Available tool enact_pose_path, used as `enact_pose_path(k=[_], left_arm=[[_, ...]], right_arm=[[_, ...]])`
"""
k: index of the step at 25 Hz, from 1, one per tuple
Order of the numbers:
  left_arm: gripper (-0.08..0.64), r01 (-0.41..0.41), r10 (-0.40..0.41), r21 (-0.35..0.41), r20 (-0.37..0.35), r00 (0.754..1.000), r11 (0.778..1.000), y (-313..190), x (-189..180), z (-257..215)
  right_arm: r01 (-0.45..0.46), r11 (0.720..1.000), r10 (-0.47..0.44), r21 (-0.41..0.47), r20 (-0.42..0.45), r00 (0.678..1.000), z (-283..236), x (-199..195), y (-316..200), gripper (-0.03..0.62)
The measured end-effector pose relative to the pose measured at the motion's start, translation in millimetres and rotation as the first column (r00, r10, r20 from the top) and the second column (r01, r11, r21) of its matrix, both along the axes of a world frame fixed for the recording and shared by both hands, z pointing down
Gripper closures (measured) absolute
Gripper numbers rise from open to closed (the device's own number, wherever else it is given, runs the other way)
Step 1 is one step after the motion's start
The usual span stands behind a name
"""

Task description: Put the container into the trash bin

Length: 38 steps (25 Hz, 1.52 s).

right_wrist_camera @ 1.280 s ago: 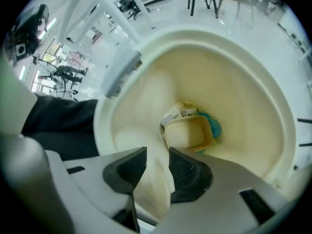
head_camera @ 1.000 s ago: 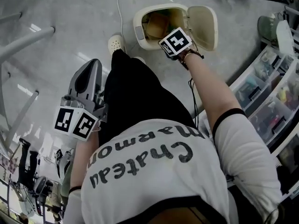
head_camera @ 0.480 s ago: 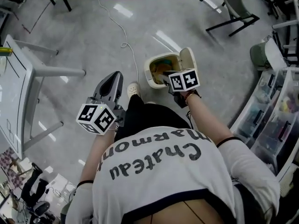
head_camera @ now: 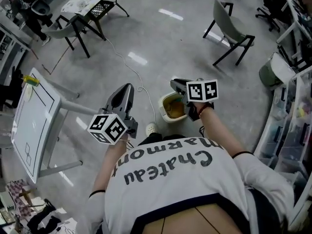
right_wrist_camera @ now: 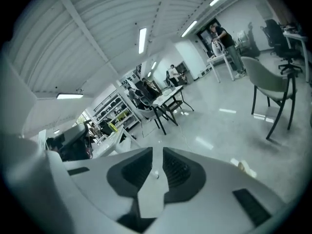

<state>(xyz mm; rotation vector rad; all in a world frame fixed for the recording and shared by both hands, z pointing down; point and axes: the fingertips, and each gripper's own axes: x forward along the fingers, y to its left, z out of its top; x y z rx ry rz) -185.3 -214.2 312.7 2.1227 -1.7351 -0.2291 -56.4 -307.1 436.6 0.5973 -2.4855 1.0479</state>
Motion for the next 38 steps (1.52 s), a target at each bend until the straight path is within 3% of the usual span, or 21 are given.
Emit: enact_pose_path(k=[7,11,15,17,22,31,38], left_arm=[[0.537,-0.046,0.041,0.175,0.029,0.999,0.984,3.5,23.0,-73.6],[0.537,-0.073,0.063,0.251,0.048,0.997,0.965,13.9,36.5,-103.2],[0.537,-0.087,0.068,0.280,0.079,0.995,0.956,18.5,40.8,-115.6],[0.537,-0.086,0.068,0.277,0.074,0.995,0.957,23.2,42.3,-113.2],[0.537,-0.076,0.050,0.278,0.099,0.994,0.957,33.4,42.4,-110.8],[0.537,0.013,-0.037,0.271,0.085,0.996,0.962,44.6,23.3,-101.5],[0.537,0.053,-0.073,0.240,0.074,0.995,0.969,47.7,9.8,-88.4]], right_arm=[[-0.041,0.975,-0.006,0.220,0.212,0.977,-130.9,2.1,0.5,0.529],[-0.098,0.926,-0.013,0.365,0.291,0.957,-190.4,16.8,13.9,0.541],[-0.123,0.863,-0.019,0.489,0.275,0.961,-216.8,26.3,23.7,0.545],[-0.127,0.852,-0.013,0.508,0.263,0.965,-217.2,29.2,27.7,0.546],[-0.137,0.859,-0.011,0.493,0.285,0.958,-219.4,30.1,28.1,0.549],[-0.072,0.795,-0.035,0.602,0.165,0.986,-213.5,22.5,27.4,0.554],[-0.093,0.842,-0.008,0.531,0.185,0.983,-193.6,24.2,21.2,0.554]])
